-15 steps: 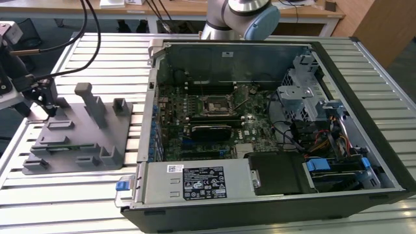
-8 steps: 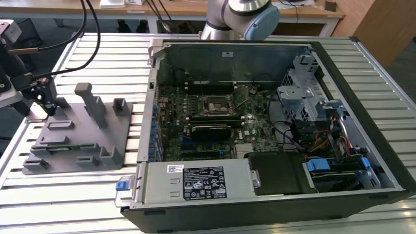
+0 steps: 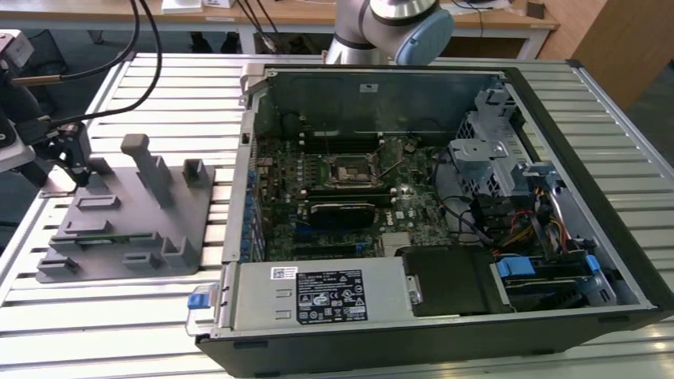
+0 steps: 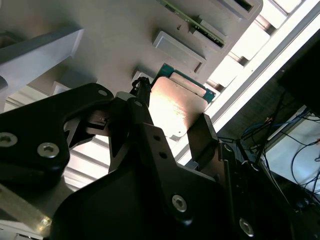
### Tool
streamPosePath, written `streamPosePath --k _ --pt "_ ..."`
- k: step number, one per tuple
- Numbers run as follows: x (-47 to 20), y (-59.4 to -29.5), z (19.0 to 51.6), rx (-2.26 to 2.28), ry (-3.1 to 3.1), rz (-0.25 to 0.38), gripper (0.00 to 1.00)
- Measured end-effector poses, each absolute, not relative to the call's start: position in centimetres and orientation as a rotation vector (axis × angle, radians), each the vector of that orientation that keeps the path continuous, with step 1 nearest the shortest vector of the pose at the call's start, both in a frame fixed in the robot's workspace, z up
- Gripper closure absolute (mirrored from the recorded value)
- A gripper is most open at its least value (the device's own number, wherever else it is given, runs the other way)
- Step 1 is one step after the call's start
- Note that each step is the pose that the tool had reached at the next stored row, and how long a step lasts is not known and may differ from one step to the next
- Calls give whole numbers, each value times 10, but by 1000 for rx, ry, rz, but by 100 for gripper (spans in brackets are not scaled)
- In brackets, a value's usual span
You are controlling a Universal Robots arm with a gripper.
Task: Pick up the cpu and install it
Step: 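Pick up the cpu and move it towards the insertion slot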
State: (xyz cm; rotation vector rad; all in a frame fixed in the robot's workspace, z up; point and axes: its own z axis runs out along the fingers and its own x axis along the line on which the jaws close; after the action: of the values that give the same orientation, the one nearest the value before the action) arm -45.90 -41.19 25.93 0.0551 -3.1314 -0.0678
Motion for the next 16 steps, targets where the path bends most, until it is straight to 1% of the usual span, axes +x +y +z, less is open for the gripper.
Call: streamPosePath --k 16 --pt "-459 -412 267 55 -3132 -68 46"
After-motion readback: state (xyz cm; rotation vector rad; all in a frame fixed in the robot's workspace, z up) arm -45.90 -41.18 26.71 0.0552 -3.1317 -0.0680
